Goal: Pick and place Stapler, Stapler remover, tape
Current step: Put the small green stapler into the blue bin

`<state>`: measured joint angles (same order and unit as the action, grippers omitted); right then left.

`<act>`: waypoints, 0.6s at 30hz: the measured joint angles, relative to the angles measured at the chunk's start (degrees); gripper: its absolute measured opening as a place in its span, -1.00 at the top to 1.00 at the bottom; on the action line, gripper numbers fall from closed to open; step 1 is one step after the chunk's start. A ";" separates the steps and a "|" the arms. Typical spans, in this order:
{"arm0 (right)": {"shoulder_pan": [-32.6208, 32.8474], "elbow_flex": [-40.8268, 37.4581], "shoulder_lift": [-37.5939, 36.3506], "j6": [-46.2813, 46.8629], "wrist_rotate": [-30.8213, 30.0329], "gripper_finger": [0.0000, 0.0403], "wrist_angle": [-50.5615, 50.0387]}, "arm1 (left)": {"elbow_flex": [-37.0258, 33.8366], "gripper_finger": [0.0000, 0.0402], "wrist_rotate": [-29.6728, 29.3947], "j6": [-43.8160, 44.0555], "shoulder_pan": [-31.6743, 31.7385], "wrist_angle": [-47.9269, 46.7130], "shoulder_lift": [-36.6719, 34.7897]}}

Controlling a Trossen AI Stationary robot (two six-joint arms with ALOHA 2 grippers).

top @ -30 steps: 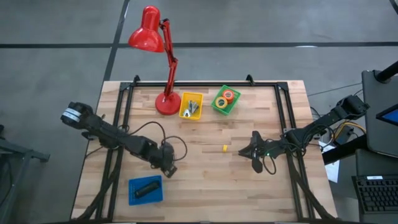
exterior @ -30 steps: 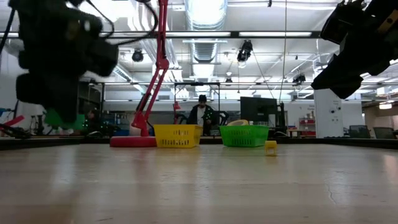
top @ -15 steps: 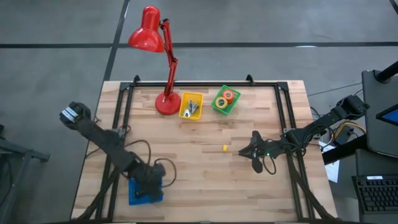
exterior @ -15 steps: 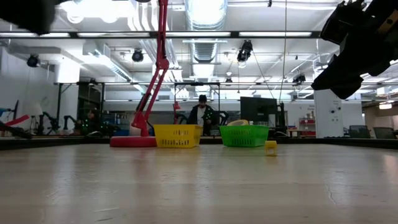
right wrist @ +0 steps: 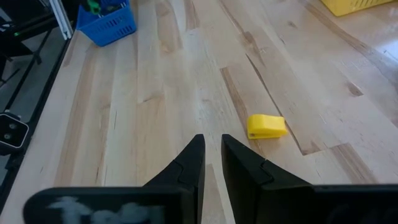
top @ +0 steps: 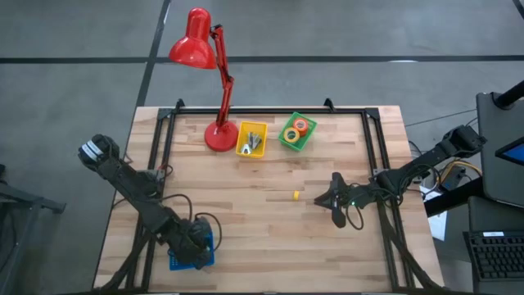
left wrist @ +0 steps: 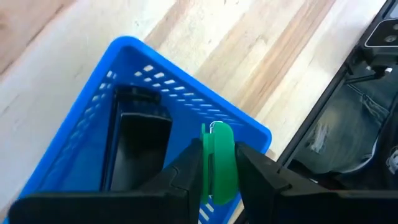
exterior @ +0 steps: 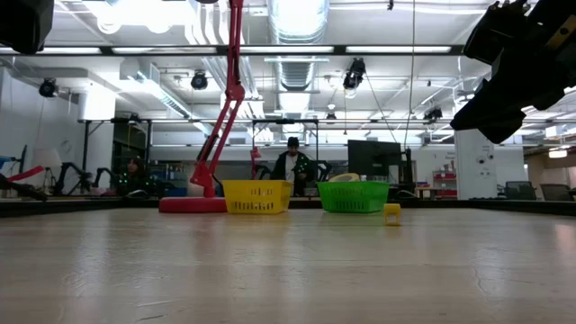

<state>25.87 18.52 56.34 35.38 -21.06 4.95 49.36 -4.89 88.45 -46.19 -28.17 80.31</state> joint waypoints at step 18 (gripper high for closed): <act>0.00 0.00 0.00 -0.02 0.00 0.76 0.00 | -0.02 0.54 0.44 2.27 -0.20 -0.23 1.22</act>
<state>25.87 18.52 56.34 35.35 -21.06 4.95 49.34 -4.44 90.72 -46.39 -28.40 81.54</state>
